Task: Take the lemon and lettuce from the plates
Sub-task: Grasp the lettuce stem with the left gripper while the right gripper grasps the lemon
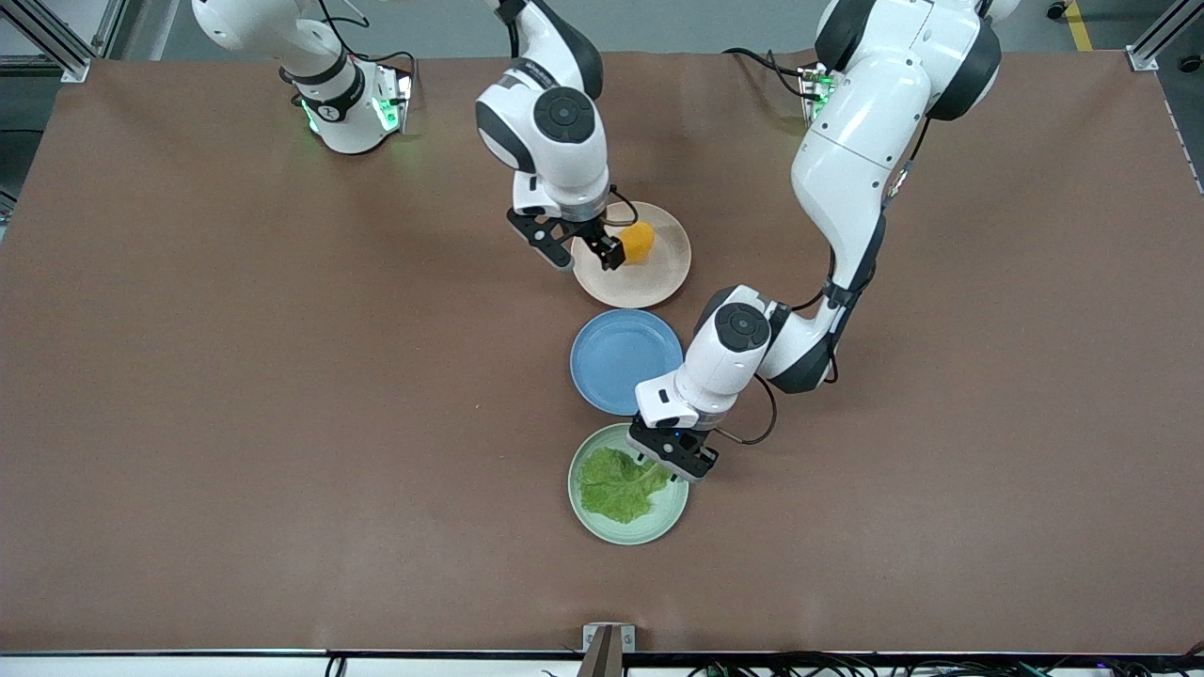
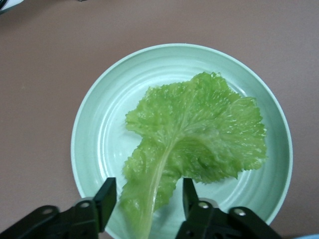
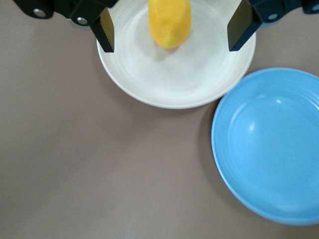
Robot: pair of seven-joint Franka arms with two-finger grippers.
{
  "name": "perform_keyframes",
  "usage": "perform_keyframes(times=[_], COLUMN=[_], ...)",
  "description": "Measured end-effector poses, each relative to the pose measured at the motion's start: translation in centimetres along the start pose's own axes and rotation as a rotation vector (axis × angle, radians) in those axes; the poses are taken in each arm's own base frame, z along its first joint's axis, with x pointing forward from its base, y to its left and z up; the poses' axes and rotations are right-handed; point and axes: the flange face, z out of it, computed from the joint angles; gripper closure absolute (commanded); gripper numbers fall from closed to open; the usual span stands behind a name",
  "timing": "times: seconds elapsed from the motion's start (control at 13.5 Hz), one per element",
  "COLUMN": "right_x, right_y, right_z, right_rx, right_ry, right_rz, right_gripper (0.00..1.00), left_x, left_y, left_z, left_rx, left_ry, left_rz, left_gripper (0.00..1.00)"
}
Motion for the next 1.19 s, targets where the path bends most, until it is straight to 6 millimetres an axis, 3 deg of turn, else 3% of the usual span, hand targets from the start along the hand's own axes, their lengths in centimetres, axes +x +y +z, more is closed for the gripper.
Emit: perform_keyframes(times=[0.22, 0.52, 0.82, 1.04, 1.19], right_x=[-2.6, -4.3, -6.5, -7.5, -7.8], right_y=[-0.3, -0.8, -1.4, -1.2, -1.2], right_z=[2.3, 6.1, 9.1, 10.6, 10.7], right_rx=[0.031, 0.038, 0.018, 0.003, 0.003], right_ry=[0.001, 0.006, 0.015, 0.021, 0.021], right_rz=[0.016, 0.032, 0.030, 0.017, 0.012], right_gripper=[0.00, 0.00, 0.03, 0.04, 0.16], left_x=[-0.8, -0.8, -0.4, 0.1, 0.8], left_y=[0.0, 0.2, 0.1, -0.5, -1.0], left_z=[1.2, 1.4, 1.1, 0.6, -0.1], left_rx=[-0.002, 0.032, 0.053, 0.058, 0.064], left_ry=[0.013, 0.019, 0.030, 0.042, 0.057], left_rz=[0.000, 0.090, 0.133, 0.128, 0.122], left_gripper=[0.54, 0.89, 0.98, 0.98, 0.99])
